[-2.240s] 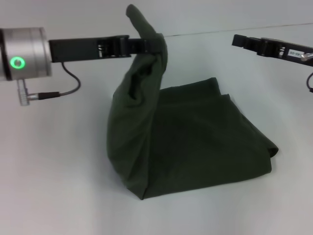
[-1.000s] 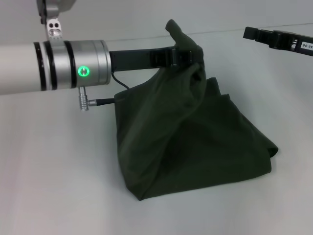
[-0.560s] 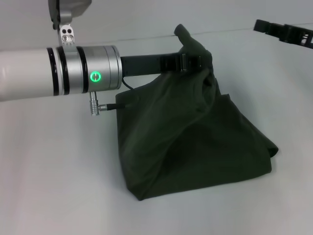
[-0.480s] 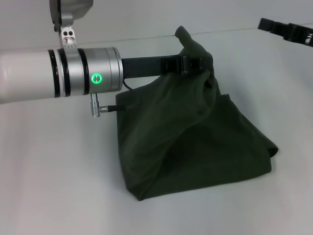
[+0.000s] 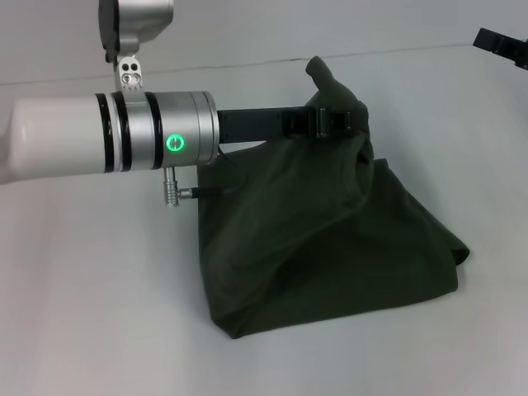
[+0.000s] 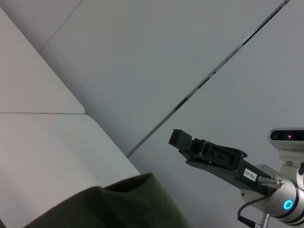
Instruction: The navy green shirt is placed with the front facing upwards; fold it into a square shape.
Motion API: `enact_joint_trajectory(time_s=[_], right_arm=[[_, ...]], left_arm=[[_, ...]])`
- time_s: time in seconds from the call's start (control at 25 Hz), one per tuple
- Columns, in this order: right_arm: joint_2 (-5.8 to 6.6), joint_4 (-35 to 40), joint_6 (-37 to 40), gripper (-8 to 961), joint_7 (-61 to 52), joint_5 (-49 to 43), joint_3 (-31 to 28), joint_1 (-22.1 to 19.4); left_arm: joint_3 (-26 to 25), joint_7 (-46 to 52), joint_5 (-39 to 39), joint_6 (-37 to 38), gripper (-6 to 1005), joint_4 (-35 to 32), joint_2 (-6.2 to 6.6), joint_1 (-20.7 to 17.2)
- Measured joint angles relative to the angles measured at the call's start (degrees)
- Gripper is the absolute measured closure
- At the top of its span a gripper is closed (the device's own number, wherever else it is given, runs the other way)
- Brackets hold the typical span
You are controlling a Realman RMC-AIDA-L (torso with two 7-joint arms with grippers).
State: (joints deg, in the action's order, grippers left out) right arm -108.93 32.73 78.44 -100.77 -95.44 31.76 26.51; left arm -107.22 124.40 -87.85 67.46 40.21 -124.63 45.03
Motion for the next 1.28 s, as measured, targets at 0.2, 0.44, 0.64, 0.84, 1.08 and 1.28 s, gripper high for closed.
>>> enact_joint_trajectory(time_s=[0.2, 0.44, 0.64, 0.84, 1.08, 1.28], right_arm=[[-0.21, 0.0, 0.5, 949, 0.1, 0.0, 0.0, -0.1], [-0.41, 0.0, 0.6, 950, 0.1, -0.4, 0.1, -0.1], [-0.54, 0.0, 0.6, 950, 0.1, -0.4, 0.4, 0.0], [-0.72, -0.2, 0.6, 950, 0.0, -0.5, 0.8, 0.2], [-0.75, -0.2, 1.1, 949, -0.2, -1.6, 2.5, -0.1], [-0.55, -0.1, 5.9, 910, 0.0, -3.2, 2.3, -1.2]], left_arm=[[1.6, -0.6, -1.7, -1.1, 964, -0.5, 0.00, 0.2], [4.6, -2.2, -4.9, -3.2, 942, -0.7, 0.00, -0.3], [6.6, -7.4, -10.3, -3.3, 924, -1.8, 0.00, -0.6], [6.3, -8.4, -11.3, -3.0, 777, -1.6, 0.18, -2.0], [6.0, -9.5, -11.2, -3.1, 435, 3.0, 0.57, -7.4], [2.4, -11.0, -10.8, -0.3, 185, 7.3, 0.73, -13.9]])
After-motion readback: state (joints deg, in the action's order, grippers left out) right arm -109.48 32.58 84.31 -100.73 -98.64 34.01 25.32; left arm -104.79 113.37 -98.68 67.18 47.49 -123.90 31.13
